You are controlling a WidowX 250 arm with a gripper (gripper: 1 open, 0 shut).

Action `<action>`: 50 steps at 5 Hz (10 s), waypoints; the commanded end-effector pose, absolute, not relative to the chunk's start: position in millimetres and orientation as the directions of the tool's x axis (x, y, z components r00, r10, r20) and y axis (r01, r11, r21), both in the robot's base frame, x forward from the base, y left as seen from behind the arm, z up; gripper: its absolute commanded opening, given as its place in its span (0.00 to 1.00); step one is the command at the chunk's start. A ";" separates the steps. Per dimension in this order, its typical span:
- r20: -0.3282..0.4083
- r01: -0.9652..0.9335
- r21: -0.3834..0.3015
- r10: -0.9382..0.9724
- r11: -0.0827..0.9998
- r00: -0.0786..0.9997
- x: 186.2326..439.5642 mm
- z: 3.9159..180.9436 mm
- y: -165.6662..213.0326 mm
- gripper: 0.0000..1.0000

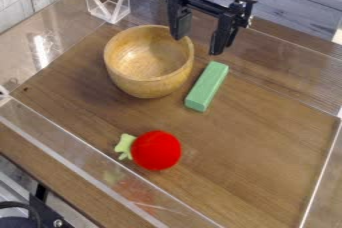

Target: Move the red object to the left side of the table

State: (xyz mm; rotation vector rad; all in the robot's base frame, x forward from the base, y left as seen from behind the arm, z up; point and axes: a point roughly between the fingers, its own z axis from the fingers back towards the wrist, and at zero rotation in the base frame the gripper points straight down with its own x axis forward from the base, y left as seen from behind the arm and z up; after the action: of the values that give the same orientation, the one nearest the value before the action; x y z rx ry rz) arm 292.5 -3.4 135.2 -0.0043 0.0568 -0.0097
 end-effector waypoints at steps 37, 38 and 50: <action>0.006 0.134 0.089 -0.135 0.987 0.991 253.9 190.5 -10.0 0.00; 0.006 0.132 0.084 -0.133 0.988 0.991 247.8 193.3 -6.3 0.00; -0.001 -0.161 0.027 0.161 0.987 0.987 231.6 105.0 179.9 0.00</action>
State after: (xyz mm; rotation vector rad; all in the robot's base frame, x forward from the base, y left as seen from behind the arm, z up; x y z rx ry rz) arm 224.7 173.8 90.9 -0.0045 0.0551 0.1651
